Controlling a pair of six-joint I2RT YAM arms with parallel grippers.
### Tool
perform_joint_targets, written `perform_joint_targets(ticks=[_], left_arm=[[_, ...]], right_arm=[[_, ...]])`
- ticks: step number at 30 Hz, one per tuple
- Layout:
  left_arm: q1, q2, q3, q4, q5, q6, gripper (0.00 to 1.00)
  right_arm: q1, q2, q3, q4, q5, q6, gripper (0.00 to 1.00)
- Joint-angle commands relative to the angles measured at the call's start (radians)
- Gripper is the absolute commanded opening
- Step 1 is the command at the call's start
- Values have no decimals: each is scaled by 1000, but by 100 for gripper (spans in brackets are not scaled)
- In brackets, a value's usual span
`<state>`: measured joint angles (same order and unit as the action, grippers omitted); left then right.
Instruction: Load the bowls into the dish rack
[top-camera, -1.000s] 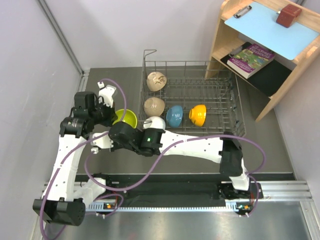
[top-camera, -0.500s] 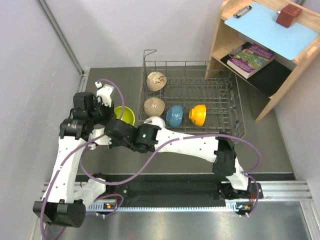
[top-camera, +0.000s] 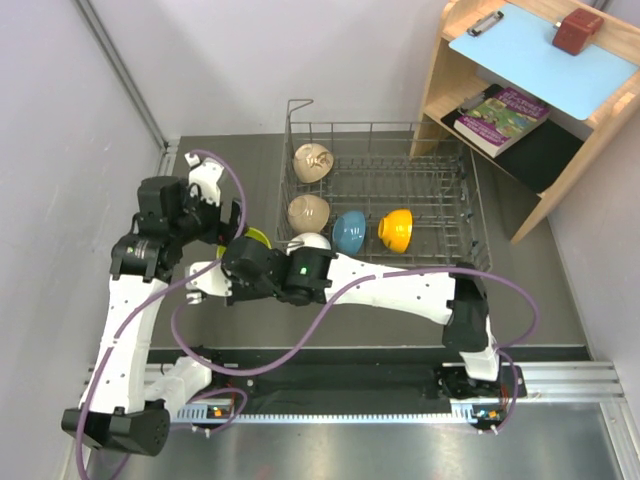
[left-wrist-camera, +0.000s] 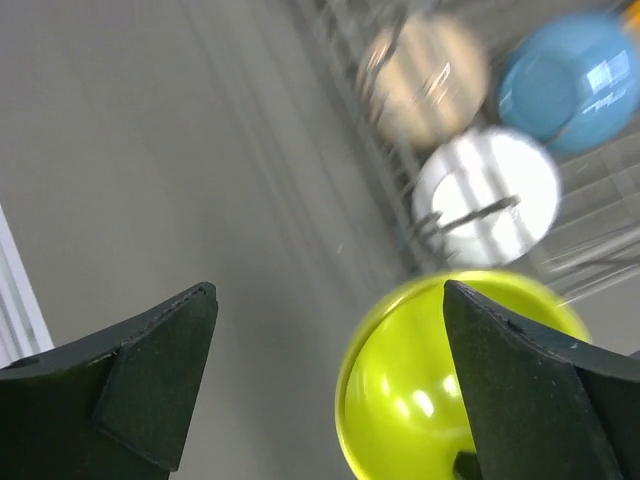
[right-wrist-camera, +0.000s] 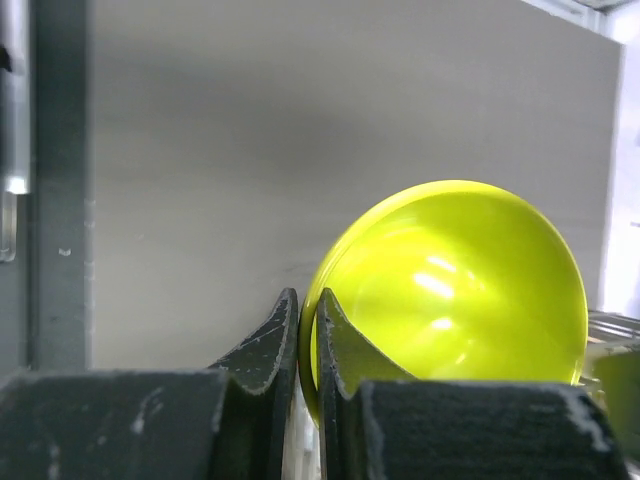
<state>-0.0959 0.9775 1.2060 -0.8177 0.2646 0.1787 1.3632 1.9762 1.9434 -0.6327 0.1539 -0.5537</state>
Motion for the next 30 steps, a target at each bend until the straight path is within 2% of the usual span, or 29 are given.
perform_joint_targets(ticks=[1,3,8,12,15,16,18,21,30], left_arm=[[-1,-17,124,97,195,-16,99],[-1,-23,133,66,293,-4,99],[-1,-65,129,34,363,39,99],[-1,-125,113,89,248,-2,99],[-1,-97,128,158,22,-41,99],[-1,-71,138,169,-96,-47,99],[-1,-40,168,178,-183,-51,99],[1,-13,158,213,-223,-50,99],[2,50,156,203,-122,-24,99]], right_arm=[[2,-73,-46,45,-66,41,0],[-9,-77,-60,56,-65,41,0],[-41,-105,-49,56,-128,63,0],[-67,-148,-43,47,-215,106,0],[-85,-181,-55,36,-247,136,0],[-90,-195,-63,36,-246,140,0],[-107,-236,-84,42,-260,150,0],[-145,-283,-101,50,-281,169,0],[-334,-414,-179,99,-399,245,0]])
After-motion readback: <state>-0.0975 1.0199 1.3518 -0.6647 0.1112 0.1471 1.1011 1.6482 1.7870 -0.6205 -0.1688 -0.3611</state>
